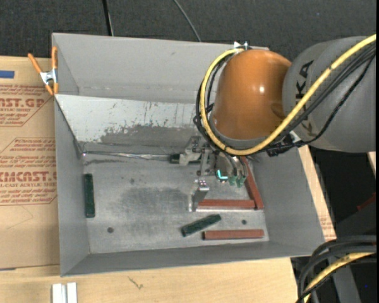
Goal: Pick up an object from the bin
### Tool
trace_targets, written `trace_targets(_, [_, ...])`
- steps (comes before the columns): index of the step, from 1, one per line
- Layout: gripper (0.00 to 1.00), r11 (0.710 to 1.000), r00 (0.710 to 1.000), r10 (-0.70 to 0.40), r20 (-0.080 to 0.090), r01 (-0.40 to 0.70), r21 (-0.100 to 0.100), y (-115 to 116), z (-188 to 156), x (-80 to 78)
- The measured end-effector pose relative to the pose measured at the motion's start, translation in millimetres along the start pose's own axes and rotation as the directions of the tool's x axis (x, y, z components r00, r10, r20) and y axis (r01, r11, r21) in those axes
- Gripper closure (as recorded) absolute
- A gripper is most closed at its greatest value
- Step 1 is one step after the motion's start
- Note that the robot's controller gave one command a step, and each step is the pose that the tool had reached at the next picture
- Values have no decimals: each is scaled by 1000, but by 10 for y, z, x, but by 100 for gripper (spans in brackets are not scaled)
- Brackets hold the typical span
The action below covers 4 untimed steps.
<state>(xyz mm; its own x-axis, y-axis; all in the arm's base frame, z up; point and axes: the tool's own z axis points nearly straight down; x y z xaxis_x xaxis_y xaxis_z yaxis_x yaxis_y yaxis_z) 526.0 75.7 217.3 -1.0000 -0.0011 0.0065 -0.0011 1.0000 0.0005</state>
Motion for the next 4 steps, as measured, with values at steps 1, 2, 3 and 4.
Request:
trace_targets(1, [0,1000,1000,1,8,-1,-1,-5,-37,-17])
trace_targets(2, [0,996,996,-88,12,88,1,-330,601,-51])
trace_targets(3, [0,999,999,-33,8,33,1,-1067,578,-208])
trace_targets(4, [0,977,977,-213,9,213,2,-1212,959,-84])
